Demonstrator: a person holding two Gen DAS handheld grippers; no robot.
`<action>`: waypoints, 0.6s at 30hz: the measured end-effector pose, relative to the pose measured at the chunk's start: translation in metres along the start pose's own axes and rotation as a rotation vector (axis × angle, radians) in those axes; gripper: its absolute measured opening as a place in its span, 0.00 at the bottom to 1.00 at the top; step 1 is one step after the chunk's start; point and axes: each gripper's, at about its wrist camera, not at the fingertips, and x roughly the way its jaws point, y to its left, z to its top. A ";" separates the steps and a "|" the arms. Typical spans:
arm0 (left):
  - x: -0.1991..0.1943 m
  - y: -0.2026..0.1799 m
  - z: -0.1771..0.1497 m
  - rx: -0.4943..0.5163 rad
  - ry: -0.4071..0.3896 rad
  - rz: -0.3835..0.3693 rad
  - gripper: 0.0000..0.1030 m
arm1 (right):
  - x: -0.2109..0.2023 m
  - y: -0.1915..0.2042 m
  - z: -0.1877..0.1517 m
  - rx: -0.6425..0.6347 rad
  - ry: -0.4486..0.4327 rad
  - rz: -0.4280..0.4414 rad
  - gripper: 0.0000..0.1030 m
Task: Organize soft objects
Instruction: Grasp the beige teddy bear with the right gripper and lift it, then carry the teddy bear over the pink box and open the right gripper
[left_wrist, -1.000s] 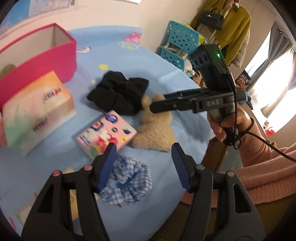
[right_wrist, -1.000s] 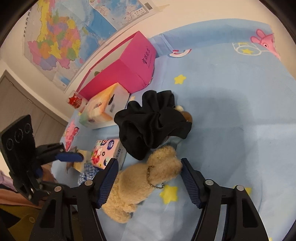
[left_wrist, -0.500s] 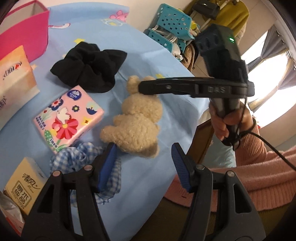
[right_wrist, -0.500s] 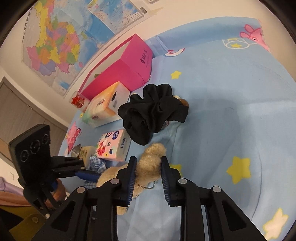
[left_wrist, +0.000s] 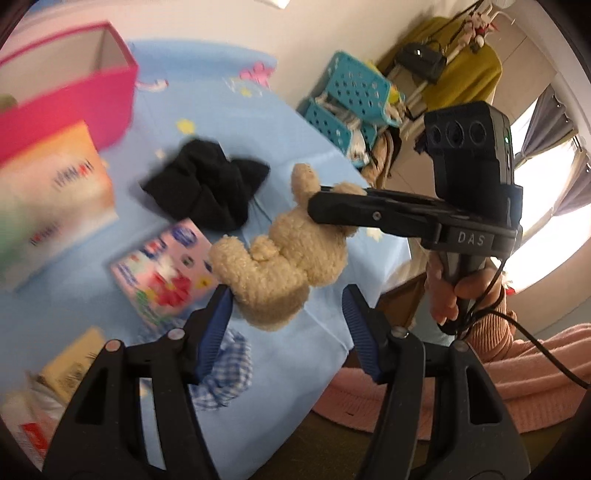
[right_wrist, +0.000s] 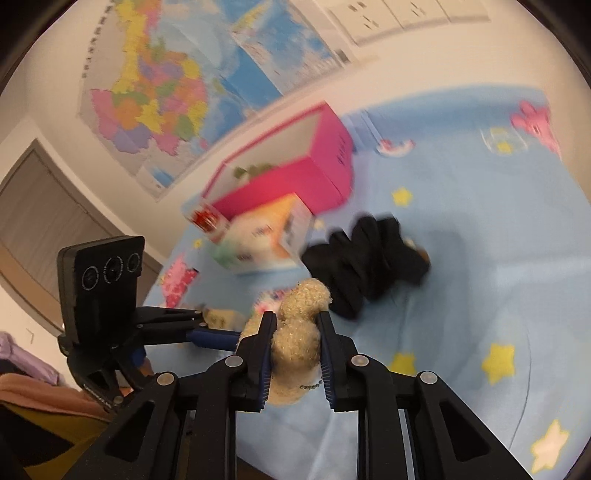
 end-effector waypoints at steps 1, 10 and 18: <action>-0.006 0.001 0.001 0.001 -0.017 0.011 0.61 | 0.000 0.003 0.004 -0.010 -0.011 0.006 0.20; -0.074 0.025 0.039 0.000 -0.178 0.188 0.61 | 0.024 0.032 0.076 -0.106 -0.113 0.110 0.20; -0.101 0.063 0.084 -0.028 -0.239 0.328 0.61 | 0.069 0.047 0.142 -0.132 -0.153 0.165 0.20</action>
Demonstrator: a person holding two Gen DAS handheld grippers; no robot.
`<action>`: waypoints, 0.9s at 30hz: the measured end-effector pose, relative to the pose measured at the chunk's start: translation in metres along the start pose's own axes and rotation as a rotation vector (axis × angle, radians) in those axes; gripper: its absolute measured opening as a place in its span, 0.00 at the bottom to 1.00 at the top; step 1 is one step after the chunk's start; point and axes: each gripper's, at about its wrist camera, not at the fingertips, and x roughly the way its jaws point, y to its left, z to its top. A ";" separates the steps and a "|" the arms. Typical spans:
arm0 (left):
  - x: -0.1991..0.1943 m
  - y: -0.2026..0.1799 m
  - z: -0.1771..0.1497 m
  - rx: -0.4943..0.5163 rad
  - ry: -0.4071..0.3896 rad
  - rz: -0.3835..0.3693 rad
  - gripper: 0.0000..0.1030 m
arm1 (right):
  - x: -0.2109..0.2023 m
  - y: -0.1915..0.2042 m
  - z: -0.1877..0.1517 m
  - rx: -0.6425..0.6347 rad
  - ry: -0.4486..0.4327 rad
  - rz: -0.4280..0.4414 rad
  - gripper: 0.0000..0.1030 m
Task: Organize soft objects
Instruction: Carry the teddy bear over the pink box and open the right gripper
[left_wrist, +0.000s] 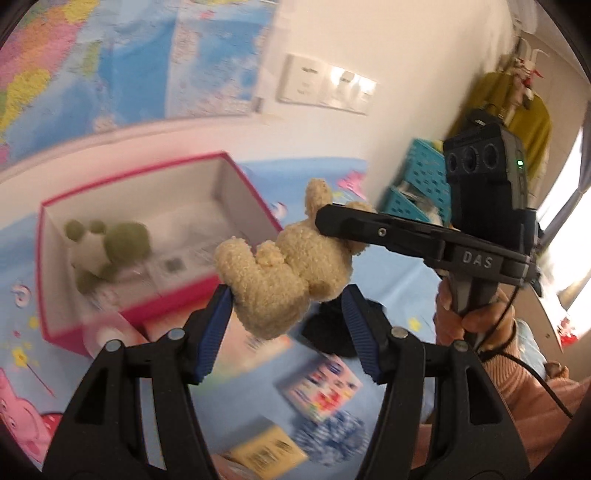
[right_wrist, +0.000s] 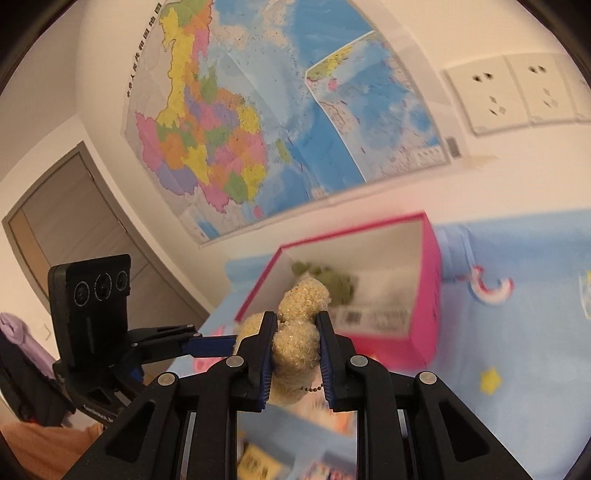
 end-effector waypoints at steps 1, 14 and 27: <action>0.002 0.004 0.004 -0.008 0.003 0.007 0.61 | 0.007 -0.002 0.005 0.008 -0.002 0.008 0.20; 0.048 0.057 0.043 -0.105 0.066 0.079 0.61 | 0.081 -0.045 0.029 0.099 0.069 -0.029 0.22; 0.077 0.071 0.053 -0.116 0.116 0.158 0.61 | 0.089 -0.049 0.017 0.036 0.107 -0.199 0.37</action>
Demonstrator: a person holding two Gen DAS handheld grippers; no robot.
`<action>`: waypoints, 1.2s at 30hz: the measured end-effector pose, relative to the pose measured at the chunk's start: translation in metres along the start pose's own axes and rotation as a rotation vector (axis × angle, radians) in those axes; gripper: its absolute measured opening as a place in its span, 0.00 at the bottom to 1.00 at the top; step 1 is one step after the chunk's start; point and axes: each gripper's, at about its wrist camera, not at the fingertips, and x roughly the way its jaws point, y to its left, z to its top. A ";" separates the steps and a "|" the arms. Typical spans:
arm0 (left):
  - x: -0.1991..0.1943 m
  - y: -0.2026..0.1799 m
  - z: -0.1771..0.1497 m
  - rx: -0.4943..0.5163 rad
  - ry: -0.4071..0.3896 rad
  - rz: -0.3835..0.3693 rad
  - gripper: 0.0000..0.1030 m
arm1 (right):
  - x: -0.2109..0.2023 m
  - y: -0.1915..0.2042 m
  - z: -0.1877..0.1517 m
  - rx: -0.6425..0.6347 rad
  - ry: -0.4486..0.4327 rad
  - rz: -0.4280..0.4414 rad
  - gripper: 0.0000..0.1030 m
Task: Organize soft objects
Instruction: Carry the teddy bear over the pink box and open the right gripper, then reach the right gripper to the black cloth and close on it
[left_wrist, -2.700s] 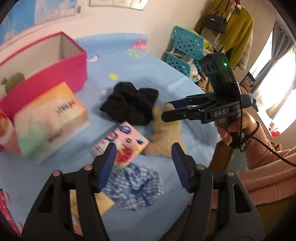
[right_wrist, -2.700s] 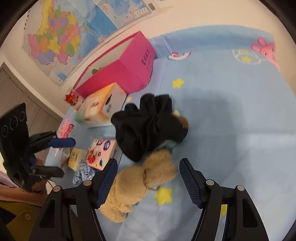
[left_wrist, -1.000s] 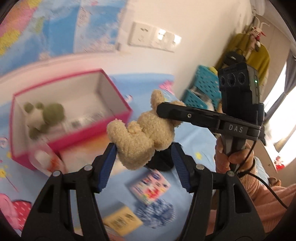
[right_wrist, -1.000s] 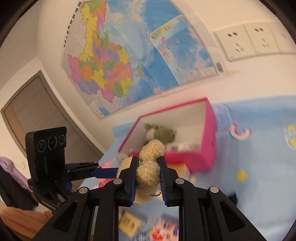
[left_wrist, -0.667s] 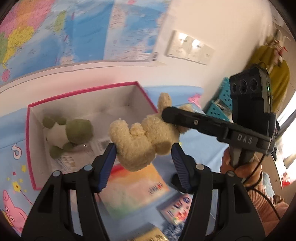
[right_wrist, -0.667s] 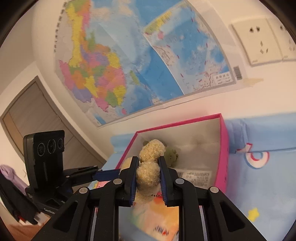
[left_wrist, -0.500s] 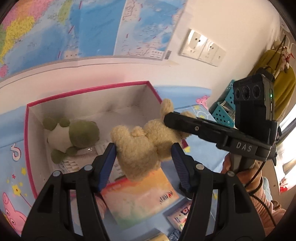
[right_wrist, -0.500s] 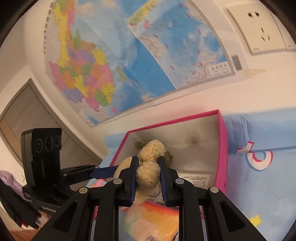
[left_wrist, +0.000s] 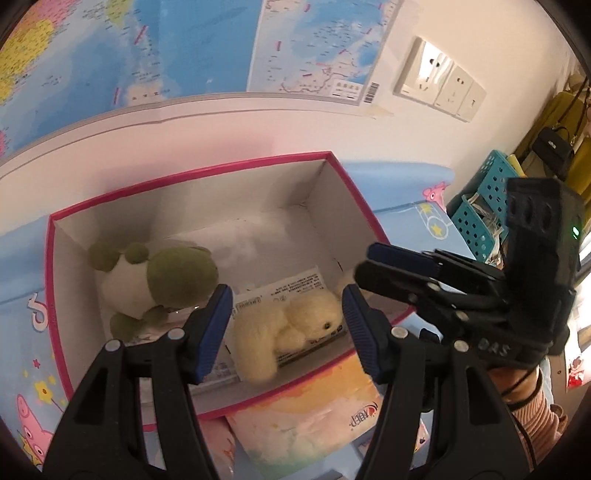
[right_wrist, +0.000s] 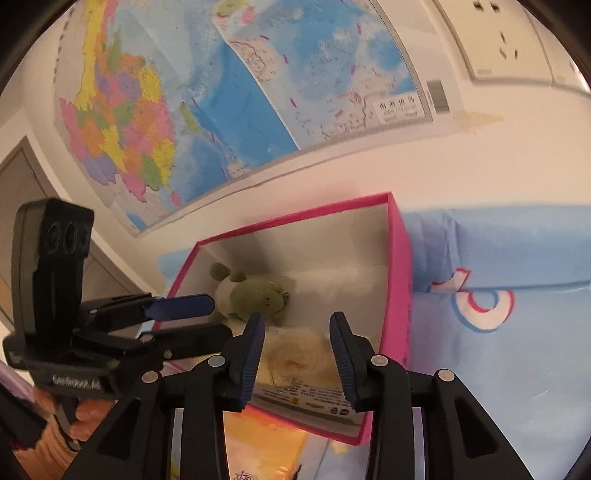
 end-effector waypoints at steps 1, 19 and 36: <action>0.000 0.001 0.000 -0.002 -0.001 0.005 0.61 | -0.002 0.002 0.000 -0.008 -0.004 -0.007 0.37; -0.062 -0.038 -0.056 0.149 -0.142 -0.068 0.61 | -0.076 -0.006 -0.037 -0.046 -0.029 -0.024 0.56; -0.026 -0.103 -0.130 0.276 -0.002 -0.205 0.61 | -0.077 -0.059 -0.118 0.030 0.190 -0.170 0.70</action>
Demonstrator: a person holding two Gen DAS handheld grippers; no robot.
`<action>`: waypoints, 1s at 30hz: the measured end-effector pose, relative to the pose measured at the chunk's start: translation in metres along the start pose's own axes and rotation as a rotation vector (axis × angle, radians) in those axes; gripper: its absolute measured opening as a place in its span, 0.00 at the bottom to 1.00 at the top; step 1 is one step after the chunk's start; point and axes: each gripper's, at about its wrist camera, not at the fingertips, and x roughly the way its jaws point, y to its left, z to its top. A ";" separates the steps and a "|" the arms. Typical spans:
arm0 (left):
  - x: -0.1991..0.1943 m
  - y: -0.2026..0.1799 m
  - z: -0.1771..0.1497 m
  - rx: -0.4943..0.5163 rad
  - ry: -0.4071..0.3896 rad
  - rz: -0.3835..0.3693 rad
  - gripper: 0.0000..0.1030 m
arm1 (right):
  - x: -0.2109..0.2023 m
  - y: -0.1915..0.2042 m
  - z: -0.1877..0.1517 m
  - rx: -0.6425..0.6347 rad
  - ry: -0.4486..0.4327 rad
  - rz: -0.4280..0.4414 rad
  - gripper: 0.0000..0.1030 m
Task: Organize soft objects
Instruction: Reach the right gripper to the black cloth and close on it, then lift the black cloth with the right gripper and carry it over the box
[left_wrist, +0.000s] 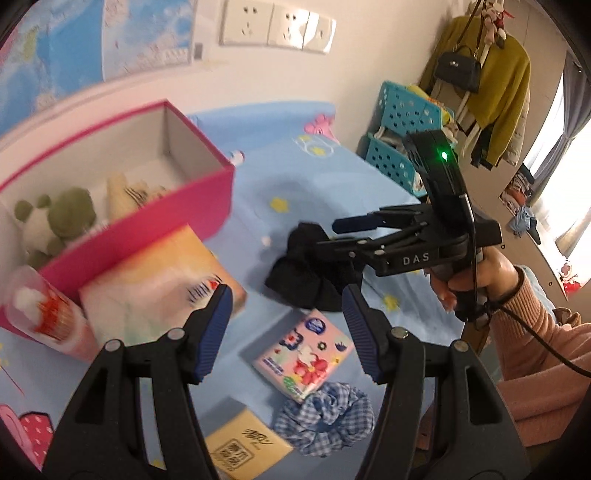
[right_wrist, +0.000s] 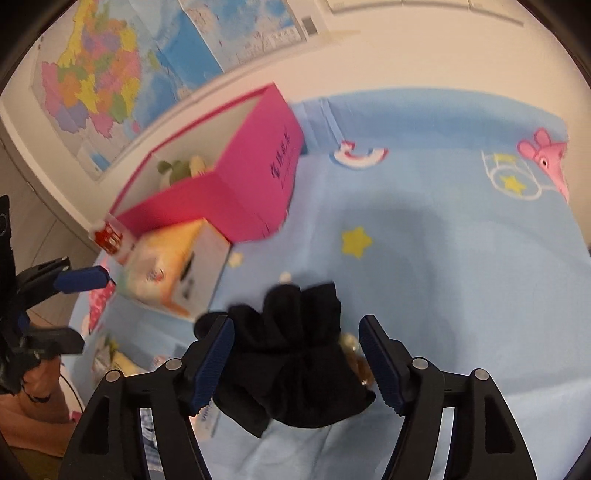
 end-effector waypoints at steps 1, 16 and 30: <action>0.004 -0.001 -0.002 -0.003 0.012 -0.009 0.61 | 0.002 0.001 -0.002 -0.001 0.006 0.006 0.71; 0.038 -0.001 -0.011 -0.058 0.092 -0.030 0.61 | 0.016 0.009 -0.003 -0.057 -0.004 0.019 0.46; 0.059 0.007 -0.008 -0.109 0.126 -0.060 0.61 | -0.005 0.016 -0.002 -0.044 -0.069 0.142 0.10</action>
